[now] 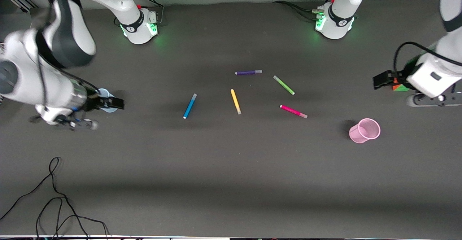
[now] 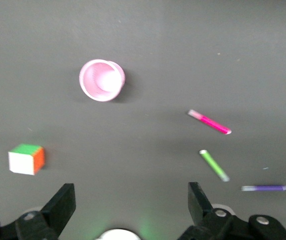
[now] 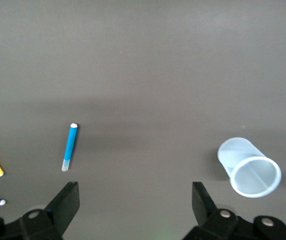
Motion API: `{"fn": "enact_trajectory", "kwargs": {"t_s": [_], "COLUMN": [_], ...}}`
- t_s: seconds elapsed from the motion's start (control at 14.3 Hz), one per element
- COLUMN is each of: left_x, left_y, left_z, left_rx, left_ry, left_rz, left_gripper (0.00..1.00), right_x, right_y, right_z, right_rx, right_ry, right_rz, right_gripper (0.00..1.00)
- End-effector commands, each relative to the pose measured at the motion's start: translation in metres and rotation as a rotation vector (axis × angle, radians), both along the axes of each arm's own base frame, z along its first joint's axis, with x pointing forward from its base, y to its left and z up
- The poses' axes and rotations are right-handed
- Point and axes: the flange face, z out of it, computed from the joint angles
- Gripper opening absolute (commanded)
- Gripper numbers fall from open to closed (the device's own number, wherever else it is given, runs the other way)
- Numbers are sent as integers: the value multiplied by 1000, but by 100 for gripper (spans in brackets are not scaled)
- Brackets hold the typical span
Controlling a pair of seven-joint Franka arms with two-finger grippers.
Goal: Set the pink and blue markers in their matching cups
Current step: 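Move the right gripper toward the blue marker while the left gripper starts reaching, then grasp the blue marker with the right gripper while the left grasps pink marker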
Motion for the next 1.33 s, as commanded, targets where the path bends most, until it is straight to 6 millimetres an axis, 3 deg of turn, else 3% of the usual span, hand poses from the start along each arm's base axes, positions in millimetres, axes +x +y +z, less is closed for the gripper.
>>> {"fn": "enact_trajectory", "kwargs": {"t_s": [0.0,0.21,0.42,0.63,0.84,1.26], "left_x": [-15,-27,-58,-80,-87,-93], "left_y": [-47,-107,-181,-220,-221,-215], "left_z": [-4,-12,-52,-84,-116,-227], "left_rx": [3,8,64,91,105,80], "left_ry": [30,28,35,15,18,-38], "left_rz": [134,286,443,618,659,715], "left_gripper": [100,100,100,100,100,100], "right_x": [15,6,-5,-20,-29,-38], "right_y": [25,73,92,102,118,145], "right_z": [-43,-104,-140,-172,-209,-253], "right_rx": [-14,-43,-47,22,36,81], "right_ry": [45,154,220,251,229,241], "right_rz": [-33,-111,-156,-214,-247,-307], "right_gripper": [100,100,100,100,100,98]}}
